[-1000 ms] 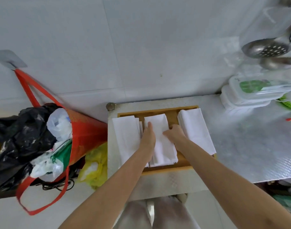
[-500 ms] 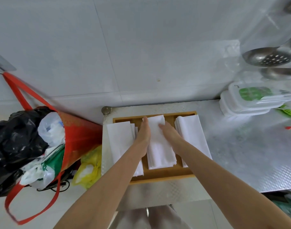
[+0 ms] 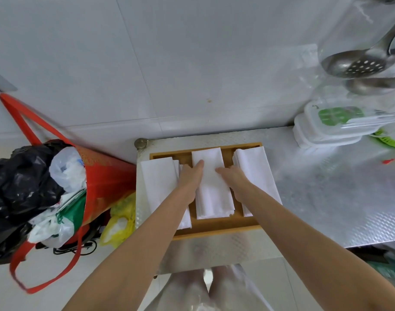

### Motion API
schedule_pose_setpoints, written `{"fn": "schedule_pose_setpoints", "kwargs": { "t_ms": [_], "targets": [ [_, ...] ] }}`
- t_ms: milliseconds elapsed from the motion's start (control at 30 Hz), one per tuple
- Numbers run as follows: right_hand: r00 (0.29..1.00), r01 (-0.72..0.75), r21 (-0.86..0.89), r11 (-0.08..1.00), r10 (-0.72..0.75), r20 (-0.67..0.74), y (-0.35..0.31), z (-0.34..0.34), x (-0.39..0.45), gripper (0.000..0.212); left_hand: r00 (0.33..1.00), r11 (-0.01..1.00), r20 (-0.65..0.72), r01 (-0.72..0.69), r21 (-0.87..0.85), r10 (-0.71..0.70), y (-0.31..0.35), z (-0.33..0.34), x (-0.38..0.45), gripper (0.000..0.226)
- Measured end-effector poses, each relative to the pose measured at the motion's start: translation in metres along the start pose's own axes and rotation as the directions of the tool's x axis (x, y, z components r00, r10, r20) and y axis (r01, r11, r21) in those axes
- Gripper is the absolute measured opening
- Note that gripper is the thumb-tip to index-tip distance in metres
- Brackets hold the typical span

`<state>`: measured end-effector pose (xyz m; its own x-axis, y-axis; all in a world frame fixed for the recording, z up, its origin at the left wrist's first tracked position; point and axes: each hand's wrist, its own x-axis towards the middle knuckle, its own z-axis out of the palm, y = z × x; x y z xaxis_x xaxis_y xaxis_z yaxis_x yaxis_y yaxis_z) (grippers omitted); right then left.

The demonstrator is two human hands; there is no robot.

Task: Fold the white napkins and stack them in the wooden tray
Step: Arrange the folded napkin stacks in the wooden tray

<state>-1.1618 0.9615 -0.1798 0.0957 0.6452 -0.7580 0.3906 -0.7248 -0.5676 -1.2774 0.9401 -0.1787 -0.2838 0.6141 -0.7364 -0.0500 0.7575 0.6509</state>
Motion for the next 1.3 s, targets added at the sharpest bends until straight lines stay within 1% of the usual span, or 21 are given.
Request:
{"fn": "schedule_pose_setpoints", "kwargs": {
  "t_ms": [67,133,233,300,367,433,467,500,533,567,633,700,767,833,900,967,1033,1100,1200,1300],
  "targets": [
    [1.0,0.009,-0.008,1.0,-0.009,0.006,0.003,0.003,-0.004,0.038,1.0,1.0,0.021,0.008,-0.002,-0.008,-0.001,-0.002,-0.003,0.064],
    [0.999,0.045,0.018,0.999,-0.045,0.019,0.006,0.006,-0.008,0.028,0.998,1.0,0.054,-0.03,-0.001,0.03,-0.003,-0.002,-0.009,0.056],
    [0.986,0.165,0.044,0.985,-0.167,0.031,0.014,0.007,-0.018,0.03,0.986,0.989,0.083,-0.143,-0.03,0.145,-0.012,-0.003,-0.019,0.049],
    [0.956,0.281,0.136,0.95,-0.289,0.049,0.017,0.002,-0.027,0.024,0.96,0.962,0.081,-0.262,-0.07,0.267,-0.016,-0.006,-0.027,0.044],
    [0.895,0.424,0.237,0.874,-0.444,0.034,0.019,-0.005,-0.036,0.022,0.902,0.899,0.064,-0.417,-0.133,0.428,-0.017,-0.01,-0.035,0.038],
    [0.79,0.584,0.295,0.757,-0.613,0.007,0.019,-0.01,-0.044,0.034,0.816,0.813,0.074,-0.553,-0.182,0.573,-0.016,-0.014,-0.043,0.031],
    [0.739,0.642,0.298,0.707,-0.673,0.006,0.019,-0.011,-0.048,0.041,0.781,0.78,0.091,-0.593,-0.198,0.617,-0.015,-0.015,-0.045,0.029],
    [0.703,0.68,0.283,0.677,-0.711,0.014,0.019,-0.011,-0.05,0.046,0.756,0.758,0.106,-0.619,-0.204,0.646,-0.015,-0.016,-0.047,0.03],
    [0.683,0.704,0.246,0.666,-0.73,0.021,0.019,-0.009,-0.052,0.048,0.739,0.745,0.116,-0.639,-0.194,0.664,-0.015,-0.016,-0.048,0.034],
    [0.676,0.717,0.204,0.667,-0.736,0.028,0.02,-0.009,-0.052,0.048,0.726,0.734,0.119,-0.656,-0.175,0.677,-0.015,-0.017,-0.049,0.04],
    [0.692,0.712,0.14,0.688,-0.721,0.029,0.022,-0.011,-0.052,0.054,0.706,0.716,0.121,-0.687,-0.123,0.698,-0.013,-0.018,-0.048,0.056],
    [0.713,0.693,0.143,0.706,-0.701,0.008,0.026,-0.016,-0.051,0.064,0.687,0.701,0.147,-0.707,-0.09,0.712,-0.008,-0.019,-0.046,0.067],
    [0.74,0.665,0.176,0.726,-0.672,-0.025,0.03,-0.019,-0.05,0.074,0.677,0.696,0.18,-0.715,-0.064,0.713,-0.004,-0.019,-0.044,0.072],
    [0.752,0.649,0.181,0.739,-0.659,-0.009,0.03,-0.019,-0.051,0.078,0.669,0.688,0.195,-0.725,-0.04,0.717,-0.001,-0.018,-0.043,0.074],
    [0.74,0.662,0.157,0.733,-0.672,0.018,0.032,-0.018,-0.049,0.076,0.661,0.678,0.195,-0.734,-0.029,0.724,-0.001,-0.016,-0.043,0.075],
    [0.755,0.645,0.189,0.741,-0.656,-0.005,0.032,-0.019,-0.048,0.082,0.662,0.679,0.199,-0.734,-0.022,0.722,0.0,-0.017,-0.042,0.076],
    [0.764,0.635,0.183,0.75,-0.645,-0.008,0.032,-0.021,-0.047,0.078,0.663,0.68,0.215,-0.733,-0.007,0.717,0.001,-0.016,-0.041,0.078],
    [0.748,0.657,0.136,0.741,-0.663,0.0,0.033,-0.02,-0.047,0.073,0.654,0.669,0.223,-0.743,0.006,0.723,0.003,-0.016,-0.04,0.079],
    [0.748,0.66,0.136,0.739,-0.663,-0.023,0.034,-0.02,-0.046,0.079,0.637,0.65,0.234,-0.759,0.028,0.734,0.006,-0.015,-0.037,0.081],
    [0.755,0.649,0.134,0.749,-0.656,0.008,0.039,-0.017,-0.044,0.069,0.643,0.652,0.235,-0.756,0.05,0.729,0.008,-0.014,-0.035,0.08]
  ]
}}
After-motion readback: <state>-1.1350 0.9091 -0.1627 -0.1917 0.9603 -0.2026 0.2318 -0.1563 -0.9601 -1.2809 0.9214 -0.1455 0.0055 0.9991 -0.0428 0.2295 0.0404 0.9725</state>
